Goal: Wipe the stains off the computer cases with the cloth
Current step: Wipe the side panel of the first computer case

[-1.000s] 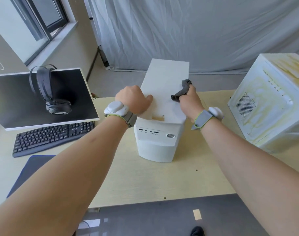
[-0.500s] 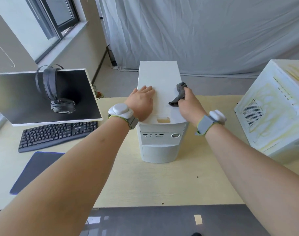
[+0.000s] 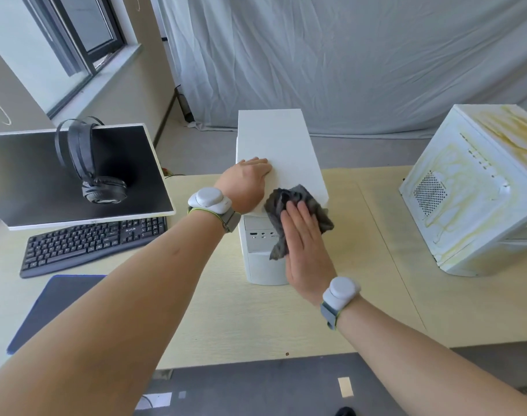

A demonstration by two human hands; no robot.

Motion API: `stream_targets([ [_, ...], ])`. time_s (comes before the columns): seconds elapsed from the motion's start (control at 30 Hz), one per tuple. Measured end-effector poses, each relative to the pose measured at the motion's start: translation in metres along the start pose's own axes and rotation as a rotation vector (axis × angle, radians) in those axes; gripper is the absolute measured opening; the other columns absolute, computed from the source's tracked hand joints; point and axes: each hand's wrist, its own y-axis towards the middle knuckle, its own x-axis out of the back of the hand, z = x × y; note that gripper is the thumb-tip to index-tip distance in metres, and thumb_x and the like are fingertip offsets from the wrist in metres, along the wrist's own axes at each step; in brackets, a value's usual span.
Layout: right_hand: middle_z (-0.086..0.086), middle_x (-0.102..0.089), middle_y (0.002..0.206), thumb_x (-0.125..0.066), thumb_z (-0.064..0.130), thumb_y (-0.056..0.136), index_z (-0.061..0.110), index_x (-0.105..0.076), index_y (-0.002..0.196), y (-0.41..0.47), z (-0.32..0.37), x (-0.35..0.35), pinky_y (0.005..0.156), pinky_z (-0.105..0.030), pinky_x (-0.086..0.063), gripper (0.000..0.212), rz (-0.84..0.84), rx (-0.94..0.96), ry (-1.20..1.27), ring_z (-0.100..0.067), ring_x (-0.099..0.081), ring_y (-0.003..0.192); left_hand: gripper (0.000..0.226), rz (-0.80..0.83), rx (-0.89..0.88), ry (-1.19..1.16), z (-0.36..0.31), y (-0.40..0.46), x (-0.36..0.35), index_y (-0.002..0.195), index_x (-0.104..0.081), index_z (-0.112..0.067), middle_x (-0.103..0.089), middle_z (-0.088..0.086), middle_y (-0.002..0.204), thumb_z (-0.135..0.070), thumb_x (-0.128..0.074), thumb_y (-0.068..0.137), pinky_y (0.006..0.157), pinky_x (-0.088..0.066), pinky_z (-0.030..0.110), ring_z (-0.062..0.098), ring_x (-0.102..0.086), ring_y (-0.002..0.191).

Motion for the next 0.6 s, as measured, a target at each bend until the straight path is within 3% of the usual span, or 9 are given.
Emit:
stream_targets([
  [0.13,-0.024,-0.025,0.161,-0.022,0.001,0.104,-0.006,-0.025,0.152,-0.006,-0.010,-0.025,0.122,-0.054,-0.023,0.049,-0.018,0.142,-0.114,-0.040,-0.012,0.153,0.021,-0.020,0.033,-0.018,-0.003,-0.001,-0.001,0.076,-0.053,-0.007,-0.054,0.001,0.080,0.000,-0.040,0.092,0.079,-0.045,0.034,0.024,-0.051,0.082],
  [0.27,-0.017,-0.026,0.159,-0.015,0.005,0.107,-0.002,-0.028,0.151,-0.004,-0.028,-0.027,0.126,-0.048,-0.015,0.046,0.032,0.326,-0.193,-0.036,-0.017,0.151,0.023,0.009,0.064,-0.061,-0.006,-0.002,-0.002,0.084,-0.062,-0.001,-0.065,0.011,0.094,0.001,-0.040,0.091,0.094,-0.045,0.039,0.029,-0.055,0.092],
  [0.37,-0.016,-0.036,0.157,-0.019,0.006,0.107,0.000,-0.031,0.151,0.000,-0.039,-0.028,0.124,-0.049,-0.015,0.046,0.110,0.434,-0.267,-0.037,-0.029,0.145,0.028,0.028,0.118,-0.059,-0.004,-0.001,-0.002,0.098,-0.067,0.000,-0.068,0.013,0.115,0.000,-0.040,0.094,0.100,-0.036,0.032,0.031,-0.057,0.111],
  [0.5,-0.014,-0.056,0.145,-0.036,0.006,0.098,0.001,-0.050,0.144,0.006,-0.041,-0.036,0.124,-0.042,-0.007,0.049,0.194,0.573,-0.368,-0.032,-0.038,0.136,0.026,0.040,0.088,-0.052,-0.004,-0.002,-0.003,0.094,-0.064,-0.001,-0.067,0.013,0.109,0.000,-0.038,0.093,0.096,-0.041,0.037,0.032,-0.056,0.099],
  [0.6,-0.011,-0.054,0.147,-0.033,0.009,0.098,0.003,-0.052,0.144,0.003,-0.037,-0.049,0.123,-0.043,-0.016,0.050,0.293,0.584,-0.389,-0.030,-0.040,0.138,0.026,0.019,0.091,-0.075,-0.003,-0.003,-0.002,0.093,-0.064,0.002,-0.066,0.016,0.106,0.002,-0.038,0.093,0.097,-0.038,0.036,0.034,-0.056,0.102],
])
